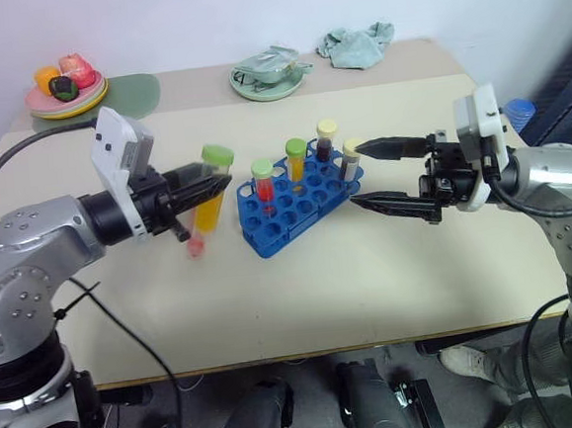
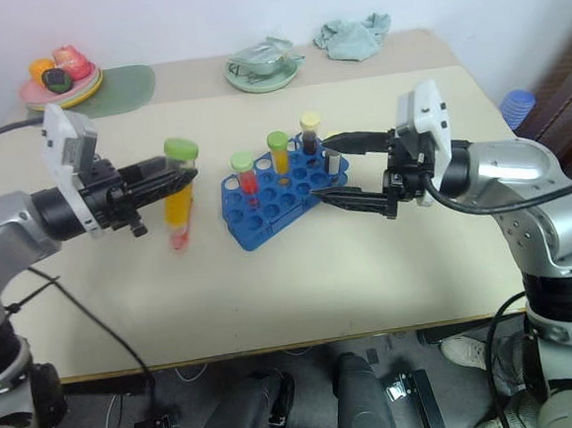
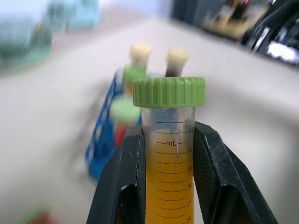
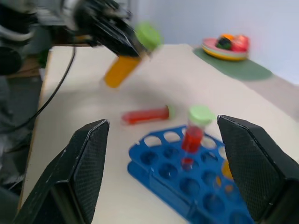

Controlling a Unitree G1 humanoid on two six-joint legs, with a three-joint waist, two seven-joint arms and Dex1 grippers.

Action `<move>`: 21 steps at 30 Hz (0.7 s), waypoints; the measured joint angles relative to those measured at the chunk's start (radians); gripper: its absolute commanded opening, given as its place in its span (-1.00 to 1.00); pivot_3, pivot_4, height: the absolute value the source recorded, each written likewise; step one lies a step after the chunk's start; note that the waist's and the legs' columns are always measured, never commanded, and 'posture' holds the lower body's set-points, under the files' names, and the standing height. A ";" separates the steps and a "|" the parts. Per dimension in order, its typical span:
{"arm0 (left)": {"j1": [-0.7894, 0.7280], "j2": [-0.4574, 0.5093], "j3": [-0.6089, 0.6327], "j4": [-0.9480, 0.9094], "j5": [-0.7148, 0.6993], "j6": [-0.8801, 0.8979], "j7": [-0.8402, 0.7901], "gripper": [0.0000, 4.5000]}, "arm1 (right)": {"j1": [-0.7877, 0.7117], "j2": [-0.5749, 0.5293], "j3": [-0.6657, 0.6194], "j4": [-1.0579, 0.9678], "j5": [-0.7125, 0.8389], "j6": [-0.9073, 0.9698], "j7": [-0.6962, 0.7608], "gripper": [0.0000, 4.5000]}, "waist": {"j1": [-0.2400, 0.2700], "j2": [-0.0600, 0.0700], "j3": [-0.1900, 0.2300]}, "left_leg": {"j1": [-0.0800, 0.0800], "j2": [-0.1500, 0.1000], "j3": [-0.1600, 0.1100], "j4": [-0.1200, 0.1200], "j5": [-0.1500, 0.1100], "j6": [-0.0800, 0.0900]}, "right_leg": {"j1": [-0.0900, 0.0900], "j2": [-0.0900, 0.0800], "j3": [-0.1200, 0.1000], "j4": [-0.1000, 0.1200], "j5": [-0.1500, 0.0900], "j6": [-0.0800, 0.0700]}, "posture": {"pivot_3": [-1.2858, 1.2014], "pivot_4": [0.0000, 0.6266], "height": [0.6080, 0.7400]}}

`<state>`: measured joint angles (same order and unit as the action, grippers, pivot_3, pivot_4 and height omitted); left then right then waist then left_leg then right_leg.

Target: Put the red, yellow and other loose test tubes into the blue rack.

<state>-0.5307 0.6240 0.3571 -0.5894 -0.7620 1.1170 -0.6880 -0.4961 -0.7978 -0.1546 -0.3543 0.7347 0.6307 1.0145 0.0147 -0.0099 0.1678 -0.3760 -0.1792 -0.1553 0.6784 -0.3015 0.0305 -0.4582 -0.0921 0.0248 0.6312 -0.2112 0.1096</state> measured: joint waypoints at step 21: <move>-0.173 -0.511 -0.464 0.749 0.499 -0.984 0.058 -0.66 | 0.541 0.009 -0.376 -0.475 0.154 0.157 -0.456 0.68 | 0.026 -0.001 -0.001 | 0.001 0.000 0.006 0.001 -0.002 0.004 | 0.002 0.000 0.002 -0.002 0.001 0.002 | 0.03 -0.52 1.00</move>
<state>-0.7036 0.1134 -0.1066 0.1596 -0.2625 0.1333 -0.6303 0.0453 -0.7885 -0.5304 -0.8289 0.8883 0.7877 0.5590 0.0406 -0.0105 0.1672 -0.3754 -0.1788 -0.1495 0.6798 -0.3037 0.0346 -0.4567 -0.0924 0.0267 0.6290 -0.2101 0.1117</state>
